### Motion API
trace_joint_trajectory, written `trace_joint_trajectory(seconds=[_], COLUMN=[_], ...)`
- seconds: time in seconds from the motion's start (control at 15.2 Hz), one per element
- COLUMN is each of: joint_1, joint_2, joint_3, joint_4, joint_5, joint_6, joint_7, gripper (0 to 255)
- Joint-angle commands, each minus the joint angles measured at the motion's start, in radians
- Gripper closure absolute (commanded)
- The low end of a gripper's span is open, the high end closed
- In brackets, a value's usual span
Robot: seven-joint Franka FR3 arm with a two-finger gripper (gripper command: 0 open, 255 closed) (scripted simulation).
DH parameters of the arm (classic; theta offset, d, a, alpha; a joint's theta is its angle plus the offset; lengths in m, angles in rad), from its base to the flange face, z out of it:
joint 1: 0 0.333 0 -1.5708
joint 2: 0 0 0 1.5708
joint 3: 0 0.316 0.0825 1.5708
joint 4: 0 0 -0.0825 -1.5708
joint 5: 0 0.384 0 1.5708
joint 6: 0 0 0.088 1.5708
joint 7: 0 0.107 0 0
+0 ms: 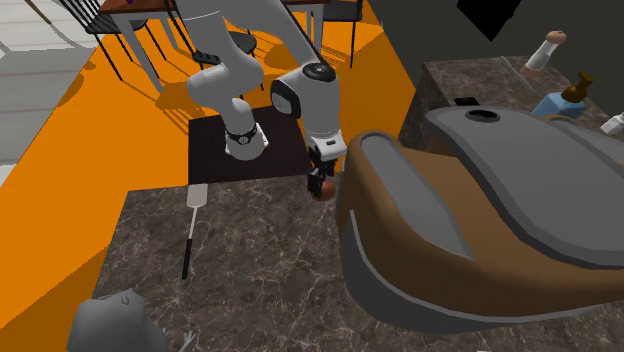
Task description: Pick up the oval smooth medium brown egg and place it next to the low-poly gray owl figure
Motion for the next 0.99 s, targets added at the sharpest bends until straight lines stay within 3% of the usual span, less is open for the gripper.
trace_joint_trajectory(seconds=[0.0, 0.2, 0.73, 0.79, 0.92], joint_1=[0.000, -0.013, -0.017, -0.014, -0.015], joint_2=[0.048, 0.098, 0.097, 0.079, 0.069], joint_3=[0.011, 0.017, 0.022, 0.013, 0.006], joint_4=[-0.008, -0.015, -0.015, -0.041, -0.060], joint_5=[-0.013, -0.035, -0.034, -0.023, -0.020], joint_6=[0.027, 0.083, 0.083, 0.092, 0.102], joint_7=[0.006, 0.022, 0.021, 0.006, -0.005], gripper=[0, 0, 0, 255, 255])
